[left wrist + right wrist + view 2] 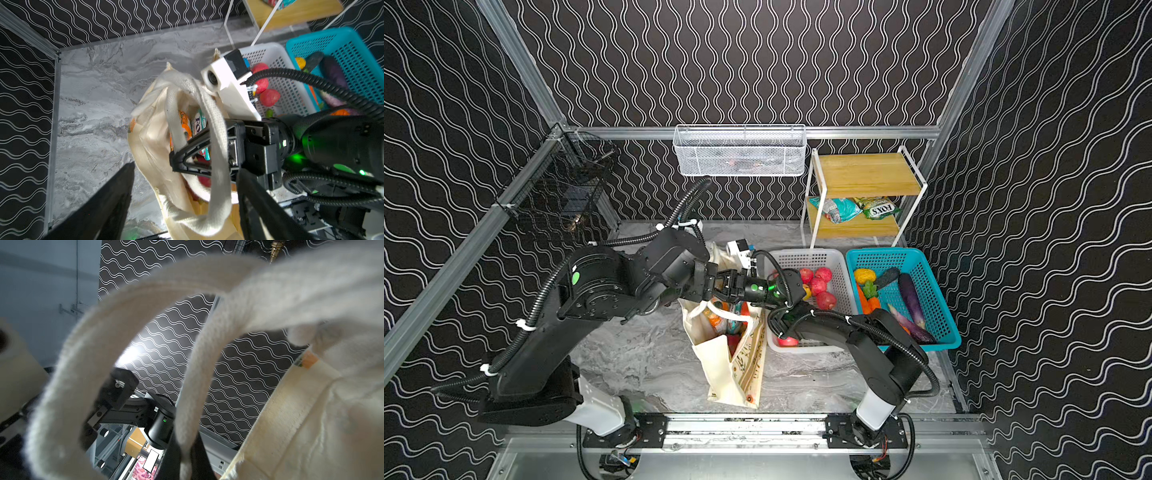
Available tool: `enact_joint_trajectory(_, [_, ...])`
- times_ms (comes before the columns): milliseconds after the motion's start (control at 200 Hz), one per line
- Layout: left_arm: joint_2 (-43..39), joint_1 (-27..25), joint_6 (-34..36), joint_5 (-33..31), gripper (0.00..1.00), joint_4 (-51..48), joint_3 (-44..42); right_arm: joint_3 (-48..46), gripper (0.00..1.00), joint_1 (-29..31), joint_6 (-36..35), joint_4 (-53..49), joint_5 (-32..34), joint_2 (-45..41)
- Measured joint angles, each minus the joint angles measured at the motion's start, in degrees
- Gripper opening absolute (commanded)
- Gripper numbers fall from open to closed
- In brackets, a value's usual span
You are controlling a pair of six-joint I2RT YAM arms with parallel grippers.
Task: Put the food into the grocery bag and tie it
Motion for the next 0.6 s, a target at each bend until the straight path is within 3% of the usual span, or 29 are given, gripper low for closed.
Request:
enact_joint_trajectory(180, [-8.3,7.2,-0.7,2.4,0.54,5.8,-11.3,0.3,0.00,0.2,-0.2,-0.5,0.0,0.0])
enact_joint_trajectory(370, [-14.9,18.8,0.9,11.9,0.54,13.7,-20.9,0.3,0.00,0.3,-1.0,-1.9,0.0,0.0])
enact_joint_trajectory(601, [-13.6,21.0,2.5,22.2,0.53,19.3,-22.8,0.6,0.00,0.6,-1.2,-2.8,-0.2,0.3])
